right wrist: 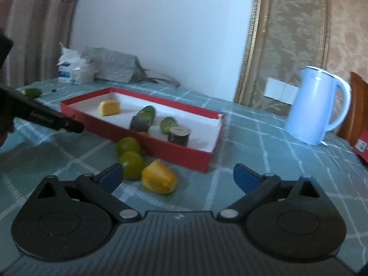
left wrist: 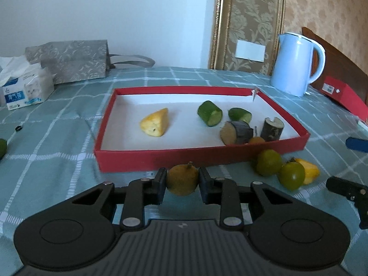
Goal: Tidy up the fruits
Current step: 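Grasp the yellow pepper piece with the right tool while the left tool holds the fruit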
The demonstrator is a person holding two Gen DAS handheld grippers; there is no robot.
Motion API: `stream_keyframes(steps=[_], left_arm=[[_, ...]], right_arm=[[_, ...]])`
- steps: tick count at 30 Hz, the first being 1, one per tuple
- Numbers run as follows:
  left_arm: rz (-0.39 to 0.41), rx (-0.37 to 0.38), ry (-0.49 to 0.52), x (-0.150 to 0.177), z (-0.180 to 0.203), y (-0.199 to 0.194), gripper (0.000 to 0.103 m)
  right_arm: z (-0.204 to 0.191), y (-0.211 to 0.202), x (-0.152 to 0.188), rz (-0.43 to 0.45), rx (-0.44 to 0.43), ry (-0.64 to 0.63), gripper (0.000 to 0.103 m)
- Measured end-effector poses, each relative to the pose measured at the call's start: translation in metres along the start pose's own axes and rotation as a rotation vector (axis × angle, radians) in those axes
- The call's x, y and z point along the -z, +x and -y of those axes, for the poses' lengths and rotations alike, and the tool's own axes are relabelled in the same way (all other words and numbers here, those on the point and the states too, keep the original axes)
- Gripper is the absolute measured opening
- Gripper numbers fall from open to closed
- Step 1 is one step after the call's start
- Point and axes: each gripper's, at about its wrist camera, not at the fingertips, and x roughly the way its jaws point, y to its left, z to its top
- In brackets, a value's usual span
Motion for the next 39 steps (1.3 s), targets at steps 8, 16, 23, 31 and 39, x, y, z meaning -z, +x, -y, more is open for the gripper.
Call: stream_keyframes(steps=[8, 16, 23, 31, 39], left_arm=[[-0.006, -0.001, -0.001, 0.000, -0.001, 0.000, 0.028], [-0.012, 0.013, -0.022, 0.001, -0.004, 0.001, 0.028], [-0.013, 0.015, -0.022, 0.000, -0.005, 0.001, 0.028], [-0.013, 0.018, -0.028, 0.000, -0.005, 0.001, 0.029], [-0.011, 0.019, -0.032, 0.000, -0.006, 0.001, 0.029]], right_arm=[[-0.003, 0.020, -0.001, -0.088, -0.091, -0.025, 0.087], [0.007, 0.039, -0.005, -0.148, -0.142, -0.043, 0.082], [0.006, 0.052, -0.007, -0.175, -0.215, -0.090, 0.081], [0.023, 0.063, -0.005, -0.210, -0.291, 0.005, 0.085], [0.017, 0.055, -0.004, -0.191, -0.313, 0.011, 0.065]])
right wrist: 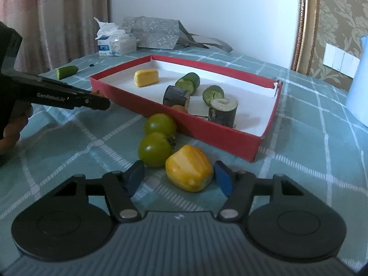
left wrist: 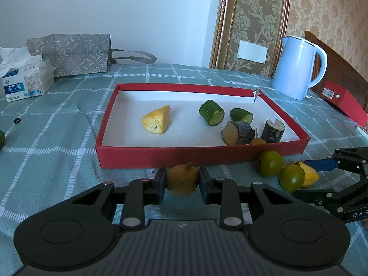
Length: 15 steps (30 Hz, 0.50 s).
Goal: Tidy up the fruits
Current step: 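Grasp the yellow pepper piece with the right tool while the left tool holds the fruit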
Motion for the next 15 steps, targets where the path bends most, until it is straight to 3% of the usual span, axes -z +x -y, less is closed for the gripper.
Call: stream_keyframes(steps=[3, 5, 7, 10, 15], left_arm=[[0.002, 0.002, -0.007, 0.000, -0.001, -0.001, 0.029], [0.002, 0.005, -0.010, 0.000, -0.001, -0.001, 0.029], [0.001, 0.006, -0.008, 0.000, -0.001, -0.001, 0.029], [0.002, 0.009, -0.002, 0.000, -0.001, -0.001, 0.029], [0.004, 0.011, -0.009, 0.000, -0.002, -0.002, 0.029]], right_arm=[[-0.006, -0.003, 0.002, 0.004, 0.030, 0.010, 0.056], [-0.014, -0.008, 0.005, 0.012, 0.037, 0.008, 0.036], [-0.021, -0.014, 0.008, 0.013, 0.023, 0.020, 0.036], [-0.035, -0.017, 0.011, 0.018, 0.083, -0.009, 0.036], [-0.037, -0.020, 0.010, 0.054, 0.108, 0.037, 0.036]])
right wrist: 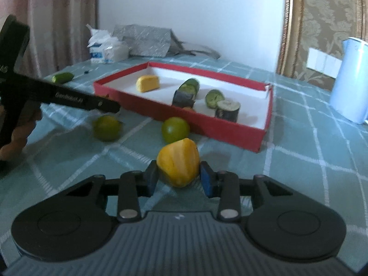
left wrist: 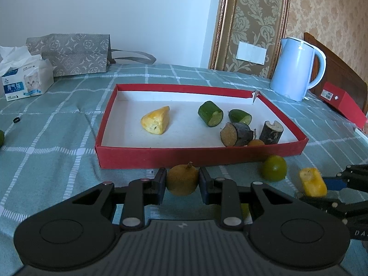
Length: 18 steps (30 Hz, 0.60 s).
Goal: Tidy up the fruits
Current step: 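Grasp the yellow pepper piece with the right tool while the left tool holds the fruit, then carry the fruit into the tray and open the left tool while the right tool holds the pepper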
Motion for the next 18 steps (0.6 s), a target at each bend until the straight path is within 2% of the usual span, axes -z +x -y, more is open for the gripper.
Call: stream_keyframes(steps=[3, 8, 18], left_arm=[[0.003, -0.002, -0.003, 0.000, 0.000, 0.000, 0.029], [0.000, -0.015, -0.001, 0.000, 0.000, 0.001, 0.029], [0.004, -0.048, -0.005, -0.001, -0.002, 0.001, 0.029]], right_arm=[[0.003, 0.000, -0.002, 0.026, 0.041, 0.034, 0.036], [0.012, 0.005, -0.007, 0.057, 0.052, 0.122, 0.036], [0.016, 0.003, -0.006, 0.080, 0.060, 0.165, 0.036]])
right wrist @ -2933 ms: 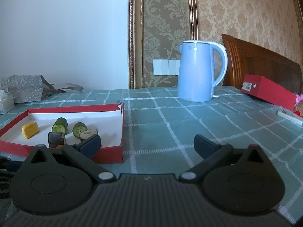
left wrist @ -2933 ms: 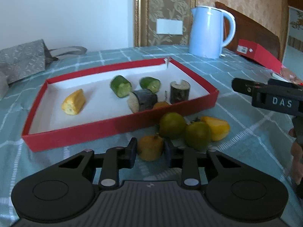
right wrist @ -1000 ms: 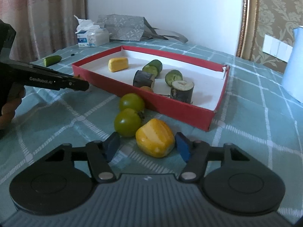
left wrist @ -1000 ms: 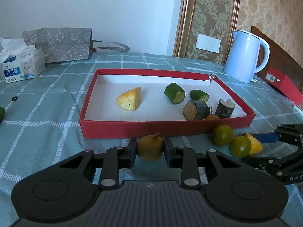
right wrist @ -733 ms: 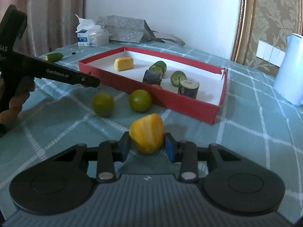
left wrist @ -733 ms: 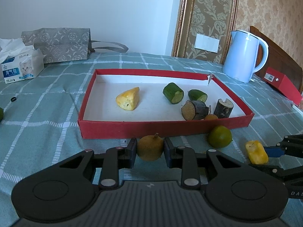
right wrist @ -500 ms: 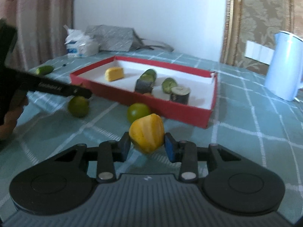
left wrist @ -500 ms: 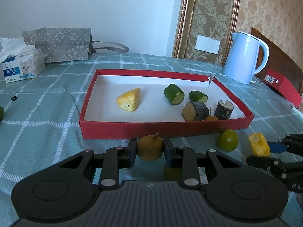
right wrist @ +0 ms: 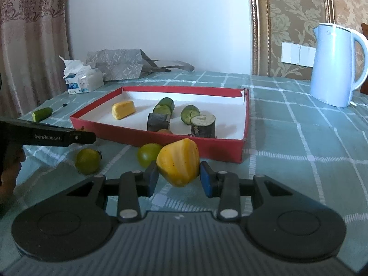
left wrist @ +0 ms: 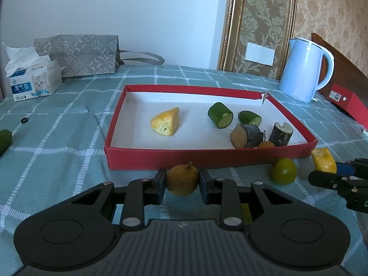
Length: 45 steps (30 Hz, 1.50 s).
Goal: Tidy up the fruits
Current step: 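Carry the fruit into the tray and open the left tool while the right tool holds the pepper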
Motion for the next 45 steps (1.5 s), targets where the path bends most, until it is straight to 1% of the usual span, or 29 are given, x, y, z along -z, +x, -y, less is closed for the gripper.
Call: stream_keyframes(steps=[6, 10, 16, 21, 25, 33, 36, 39, 44, 45], left_arm=[[0.011, -0.013, 0.006, -0.001, 0.001, -0.002, 0.029], [0.028, -0.023, 0.035, -0.003, 0.005, -0.006, 0.029], [0.057, -0.041, 0.058, -0.018, 0.006, -0.008, 0.029], [0.072, -0.057, 0.077, -0.042, 0.008, 0.006, 0.029], [0.061, -0.066, 0.075, -0.057, 0.009, 0.027, 0.029], [0.027, -0.059, 0.091, -0.065, 0.016, 0.061, 0.029], [0.047, -0.081, 0.123, -0.068, 0.022, 0.065, 0.029], [0.058, -0.064, 0.126, -0.072, 0.026, 0.066, 0.029], [0.093, -0.104, 0.158, -0.079, 0.036, 0.073, 0.030], [0.095, -0.103, 0.155, -0.080, 0.037, 0.074, 0.034]], right_arm=[[0.002, -0.001, 0.000, 0.013, 0.001, 0.018, 0.036], [0.004, -0.002, 0.000, 0.026, 0.000, 0.027, 0.036], [0.007, -0.003, -0.001, 0.033, -0.003, 0.042, 0.036], [0.007, -0.004, 0.000, 0.037, -0.007, 0.047, 0.036], [0.009, -0.004, 0.000, 0.041, -0.005, 0.050, 0.036], [0.011, -0.002, -0.001, 0.031, -0.013, 0.063, 0.036], [0.012, -0.001, -0.002, 0.030, -0.016, 0.066, 0.036], [0.013, 0.000, -0.002, 0.025, -0.020, 0.071, 0.036], [0.014, 0.000, -0.002, 0.024, -0.020, 0.078, 0.036], [0.014, 0.000, -0.002, 0.022, -0.021, 0.080, 0.036]])
